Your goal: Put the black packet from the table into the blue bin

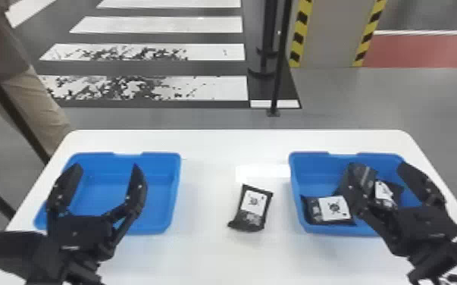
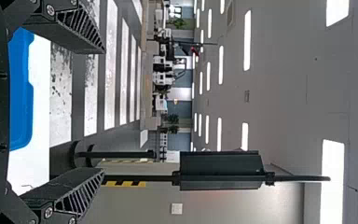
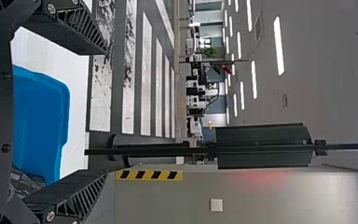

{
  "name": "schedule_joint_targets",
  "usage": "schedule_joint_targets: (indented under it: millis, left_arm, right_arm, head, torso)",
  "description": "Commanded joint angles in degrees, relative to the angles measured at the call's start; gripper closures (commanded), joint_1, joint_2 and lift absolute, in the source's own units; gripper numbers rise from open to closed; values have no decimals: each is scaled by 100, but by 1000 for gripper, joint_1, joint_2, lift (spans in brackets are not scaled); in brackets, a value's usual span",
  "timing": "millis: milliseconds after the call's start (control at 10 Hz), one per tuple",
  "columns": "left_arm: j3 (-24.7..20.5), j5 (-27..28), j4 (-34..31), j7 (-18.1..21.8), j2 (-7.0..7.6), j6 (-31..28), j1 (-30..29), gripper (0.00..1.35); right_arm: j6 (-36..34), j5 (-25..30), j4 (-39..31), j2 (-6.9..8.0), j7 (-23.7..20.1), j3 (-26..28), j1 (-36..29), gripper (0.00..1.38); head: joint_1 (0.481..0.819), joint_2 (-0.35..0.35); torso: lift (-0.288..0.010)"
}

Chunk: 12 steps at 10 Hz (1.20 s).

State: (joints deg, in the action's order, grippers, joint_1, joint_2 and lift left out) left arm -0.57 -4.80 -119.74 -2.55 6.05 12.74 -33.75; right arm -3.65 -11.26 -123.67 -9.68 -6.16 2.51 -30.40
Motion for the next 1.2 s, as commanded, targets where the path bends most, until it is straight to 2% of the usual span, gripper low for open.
schedule_joint_targets:
  millis: [0,600,700,800,1000,1100]
  left_arm:
    - [0,0,0,0,2,6,0,128]
    - [23,0,0,9,2,-8,14,128]
    - [34,0,0,17,11,-22,14,127]
    - [34,0,0,17,11,-22,14,127]
    - [57,0,0,26,19,-64,28,127]
    - [57,0,0,35,19,-107,28,124]
  right_arm:
    - [0,-6,0,1,-8,0,2,102]
    - [-141,-40,-57,1,-8,0,17,102]
    - [-253,-28,-113,-16,-8,-57,87,102]
    - [-296,-154,-99,-104,-25,-286,227,101]
    - [-1181,-234,28,-262,-447,-720,846,98]
    - [-1828,-337,379,-324,-755,-971,1338,96]
  head:
    - [695,23]
    - [695,21]
    - [695,21]
    - [695,24]
    - [695,58]
    - [695,98]
  torso:
    - [-110]
    - [-110]
    - [-110]
    - [-110]
    - [-110]
    - [-110]
